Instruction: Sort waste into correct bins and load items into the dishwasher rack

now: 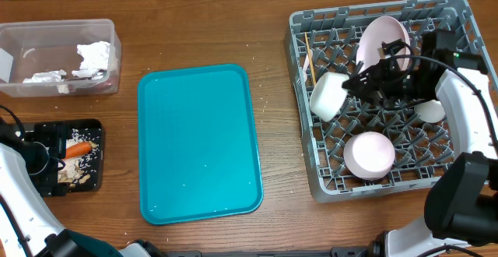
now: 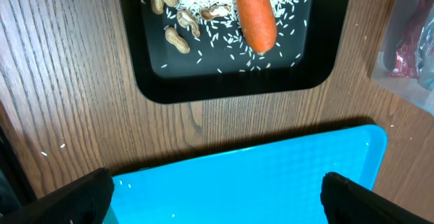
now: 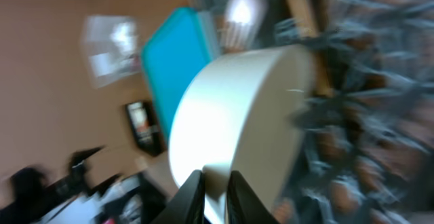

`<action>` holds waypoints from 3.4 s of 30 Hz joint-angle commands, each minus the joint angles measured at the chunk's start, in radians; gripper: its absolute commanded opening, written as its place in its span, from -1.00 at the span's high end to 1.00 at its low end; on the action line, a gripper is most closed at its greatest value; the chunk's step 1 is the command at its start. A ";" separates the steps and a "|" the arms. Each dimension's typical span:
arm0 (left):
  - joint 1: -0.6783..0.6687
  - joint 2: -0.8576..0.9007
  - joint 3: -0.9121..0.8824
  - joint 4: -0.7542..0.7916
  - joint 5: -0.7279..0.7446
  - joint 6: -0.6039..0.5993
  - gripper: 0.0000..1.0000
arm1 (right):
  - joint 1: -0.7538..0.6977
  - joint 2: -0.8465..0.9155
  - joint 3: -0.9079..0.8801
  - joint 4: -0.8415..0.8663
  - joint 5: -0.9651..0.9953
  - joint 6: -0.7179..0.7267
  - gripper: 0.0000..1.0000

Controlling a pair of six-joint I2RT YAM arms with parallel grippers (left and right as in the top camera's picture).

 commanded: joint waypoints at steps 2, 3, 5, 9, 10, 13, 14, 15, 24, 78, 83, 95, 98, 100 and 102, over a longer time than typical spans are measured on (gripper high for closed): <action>0.004 0.002 -0.004 -0.002 -0.010 -0.017 -1.00 | 0.000 -0.078 0.106 -0.055 0.386 0.105 0.57; 0.004 0.002 -0.004 -0.002 -0.010 -0.017 -1.00 | 0.000 -0.086 0.120 -0.067 0.410 0.107 0.51; 0.004 0.002 -0.004 -0.002 -0.010 -0.017 -0.99 | 0.000 -0.112 0.165 -0.112 0.477 0.111 0.21; 0.004 0.002 -0.004 -0.002 -0.010 -0.017 -1.00 | 0.000 -0.142 0.231 -0.191 0.610 0.160 0.10; 0.004 0.002 -0.004 -0.002 -0.010 -0.017 -1.00 | 0.000 -0.148 0.245 -0.208 0.620 0.160 0.09; 0.004 0.002 -0.004 -0.002 -0.010 -0.017 -1.00 | 0.001 -0.166 0.277 -0.243 0.623 0.159 0.09; 0.004 0.002 -0.004 -0.002 -0.010 -0.017 -1.00 | 0.002 -0.175 0.282 -0.249 0.622 0.159 0.09; 0.004 0.002 -0.004 -0.002 -0.010 -0.017 -0.99 | 0.003 -0.183 0.282 -0.249 0.622 0.159 0.09; 0.004 0.002 -0.004 -0.002 -0.010 -0.017 -0.99 | 0.110 -0.297 0.282 -0.245 0.622 0.182 0.16; 0.004 0.002 -0.004 -0.002 -0.010 -0.017 -1.00 | 1.072 -0.397 0.043 -0.043 1.122 0.423 -1.00; 0.004 0.002 -0.004 -0.002 -0.010 -0.017 -1.00 | 0.962 -0.440 0.038 0.071 1.007 0.325 -1.00; 0.004 0.002 -0.004 -0.002 -0.010 -0.017 -1.00 | 0.596 -0.713 -0.511 0.669 0.591 0.179 -1.00; 0.004 0.002 -0.004 -0.002 -0.010 -0.017 -0.99 | 0.575 -0.819 -0.673 0.826 0.590 0.179 -1.00; 0.004 0.002 -0.004 -0.002 -0.010 -0.017 -1.00 | 0.555 -0.901 -0.785 0.918 0.586 0.179 -1.00; 0.004 0.002 -0.004 -0.002 -0.010 -0.017 -1.00 | 0.519 -0.998 -0.898 0.985 0.562 0.180 -1.00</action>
